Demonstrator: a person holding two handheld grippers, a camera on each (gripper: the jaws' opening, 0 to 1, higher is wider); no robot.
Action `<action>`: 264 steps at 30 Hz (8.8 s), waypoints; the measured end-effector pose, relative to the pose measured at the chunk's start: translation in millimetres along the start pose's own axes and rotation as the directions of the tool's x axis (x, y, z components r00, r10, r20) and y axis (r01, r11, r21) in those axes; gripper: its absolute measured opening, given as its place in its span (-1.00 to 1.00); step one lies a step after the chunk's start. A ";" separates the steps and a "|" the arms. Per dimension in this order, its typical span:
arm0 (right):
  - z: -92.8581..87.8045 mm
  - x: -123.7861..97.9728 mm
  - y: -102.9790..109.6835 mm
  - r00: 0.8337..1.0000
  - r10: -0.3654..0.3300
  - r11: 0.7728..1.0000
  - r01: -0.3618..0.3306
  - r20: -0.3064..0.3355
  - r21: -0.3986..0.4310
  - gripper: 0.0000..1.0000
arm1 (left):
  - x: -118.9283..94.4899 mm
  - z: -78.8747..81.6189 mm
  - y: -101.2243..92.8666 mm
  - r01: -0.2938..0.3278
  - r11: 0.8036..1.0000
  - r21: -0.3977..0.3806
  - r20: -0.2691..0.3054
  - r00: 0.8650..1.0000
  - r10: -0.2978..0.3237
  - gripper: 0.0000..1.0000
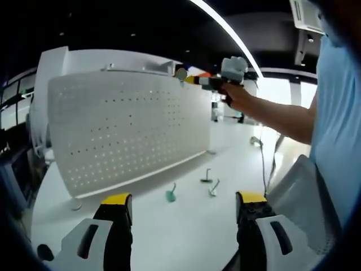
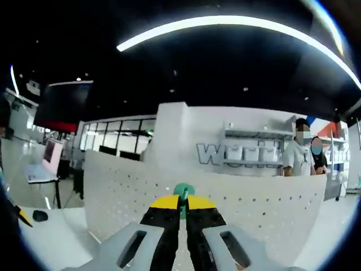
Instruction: Insert the hook assembly into the mounting plate slot until the hook locks in place.
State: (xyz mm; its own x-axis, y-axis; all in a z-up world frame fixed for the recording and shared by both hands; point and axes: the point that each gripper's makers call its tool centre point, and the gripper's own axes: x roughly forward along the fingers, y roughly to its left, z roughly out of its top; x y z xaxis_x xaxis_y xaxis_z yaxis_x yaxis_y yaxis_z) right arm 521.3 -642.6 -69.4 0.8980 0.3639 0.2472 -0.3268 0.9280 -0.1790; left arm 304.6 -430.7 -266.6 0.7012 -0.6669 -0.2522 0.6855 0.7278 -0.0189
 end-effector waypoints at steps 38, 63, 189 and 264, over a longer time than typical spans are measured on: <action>-29.6 45.7 -15.4 0.987 -0.113 0.984 0.128 0.117 -0.123 -0.99 | 2.1 -6.8 1.3 0.009 1.000 -0.020 -0.029 1.000 -0.010 0.53; -41.6 52.1 -16.1 0.986 -0.133 0.984 0.143 0.100 -0.104 -0.99 | 1.7 -10.6 0.8 0.007 0.999 -0.033 -0.042 0.999 -0.008 0.53; -172.7 -52.9 97.1 0.886 0.201 0.978 -0.205 -0.417 0.037 -0.42 | -4.9 10.8 4.8 -0.020 0.999 0.039 0.051 0.999 0.018 0.49; -285.6 -95.9 178.1 0.540 0.423 0.900 -0.154 -0.728 0.408 -0.77 | -4.9 11.2 1.5 -0.013 0.998 0.059 0.051 0.999 0.010 0.49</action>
State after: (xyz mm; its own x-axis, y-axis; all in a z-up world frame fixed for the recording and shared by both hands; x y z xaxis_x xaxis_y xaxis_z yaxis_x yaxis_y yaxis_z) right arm 461.2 -535.0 -397.0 0.5609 0.5305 -0.6355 -0.5527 0.8115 0.1897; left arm 304.3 -428.2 -254.6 0.7173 -0.6665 -0.2031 0.6864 0.7260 0.0420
